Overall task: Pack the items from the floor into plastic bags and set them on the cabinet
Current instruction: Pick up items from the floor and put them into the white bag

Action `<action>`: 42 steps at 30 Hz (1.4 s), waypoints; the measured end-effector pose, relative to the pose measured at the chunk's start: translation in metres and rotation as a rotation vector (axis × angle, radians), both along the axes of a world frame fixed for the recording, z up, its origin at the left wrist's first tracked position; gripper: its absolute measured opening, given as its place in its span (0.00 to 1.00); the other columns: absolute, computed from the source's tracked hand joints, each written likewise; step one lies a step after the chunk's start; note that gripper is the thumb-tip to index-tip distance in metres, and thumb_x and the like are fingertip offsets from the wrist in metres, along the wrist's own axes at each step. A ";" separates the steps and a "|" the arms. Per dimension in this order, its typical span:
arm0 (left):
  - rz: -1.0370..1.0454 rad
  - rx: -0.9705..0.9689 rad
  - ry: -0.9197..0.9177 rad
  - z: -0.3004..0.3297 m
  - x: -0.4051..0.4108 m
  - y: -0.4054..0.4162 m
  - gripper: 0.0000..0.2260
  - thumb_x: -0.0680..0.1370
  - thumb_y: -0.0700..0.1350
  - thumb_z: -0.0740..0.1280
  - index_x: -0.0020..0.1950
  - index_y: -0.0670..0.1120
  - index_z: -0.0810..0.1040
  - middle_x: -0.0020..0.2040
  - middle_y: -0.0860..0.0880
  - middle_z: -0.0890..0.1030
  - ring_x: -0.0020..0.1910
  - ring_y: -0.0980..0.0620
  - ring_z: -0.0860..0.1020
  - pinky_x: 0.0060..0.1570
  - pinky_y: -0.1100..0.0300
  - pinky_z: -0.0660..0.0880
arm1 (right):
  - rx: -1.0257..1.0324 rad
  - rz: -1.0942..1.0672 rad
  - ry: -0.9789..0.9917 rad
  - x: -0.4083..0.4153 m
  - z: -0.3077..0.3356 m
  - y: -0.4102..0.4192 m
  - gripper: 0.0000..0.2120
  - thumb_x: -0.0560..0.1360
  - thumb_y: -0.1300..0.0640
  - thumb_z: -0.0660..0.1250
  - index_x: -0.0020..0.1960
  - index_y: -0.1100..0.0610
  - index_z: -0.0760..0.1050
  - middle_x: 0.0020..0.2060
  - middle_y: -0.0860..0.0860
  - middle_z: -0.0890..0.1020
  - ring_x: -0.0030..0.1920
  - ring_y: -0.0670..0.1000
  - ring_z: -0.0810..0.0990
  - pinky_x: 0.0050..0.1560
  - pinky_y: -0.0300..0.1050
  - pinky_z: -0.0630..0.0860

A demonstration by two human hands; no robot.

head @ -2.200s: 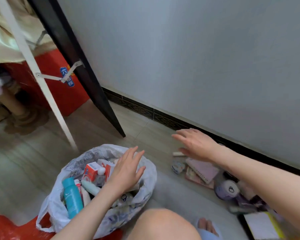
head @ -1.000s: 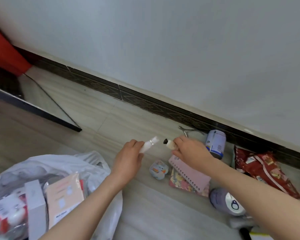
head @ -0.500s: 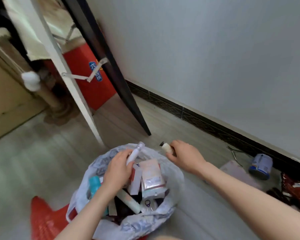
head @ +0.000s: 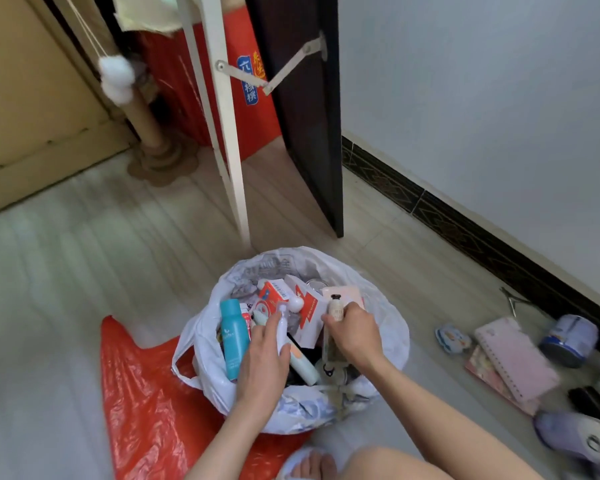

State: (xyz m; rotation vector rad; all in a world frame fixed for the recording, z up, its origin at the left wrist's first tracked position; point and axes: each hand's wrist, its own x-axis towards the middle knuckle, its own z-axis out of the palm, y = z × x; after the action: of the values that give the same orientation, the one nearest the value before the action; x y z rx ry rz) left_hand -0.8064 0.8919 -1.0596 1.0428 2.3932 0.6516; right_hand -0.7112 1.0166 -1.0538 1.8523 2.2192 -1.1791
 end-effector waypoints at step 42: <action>-1.028 -0.265 0.173 -0.095 0.186 0.234 0.29 0.76 0.48 0.61 0.74 0.51 0.52 0.76 0.45 0.52 0.73 0.46 0.54 0.69 0.54 0.59 | -0.001 0.017 -0.378 0.317 -0.073 0.149 0.24 0.78 0.48 0.58 0.69 0.59 0.61 0.65 0.58 0.70 0.62 0.56 0.71 0.59 0.46 0.70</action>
State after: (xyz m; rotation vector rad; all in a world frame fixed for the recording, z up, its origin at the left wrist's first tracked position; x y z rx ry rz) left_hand -0.6201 1.1264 -1.1542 1.9801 1.6271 -0.1266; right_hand -0.3939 1.1653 -1.1268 1.8638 2.0183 -0.7468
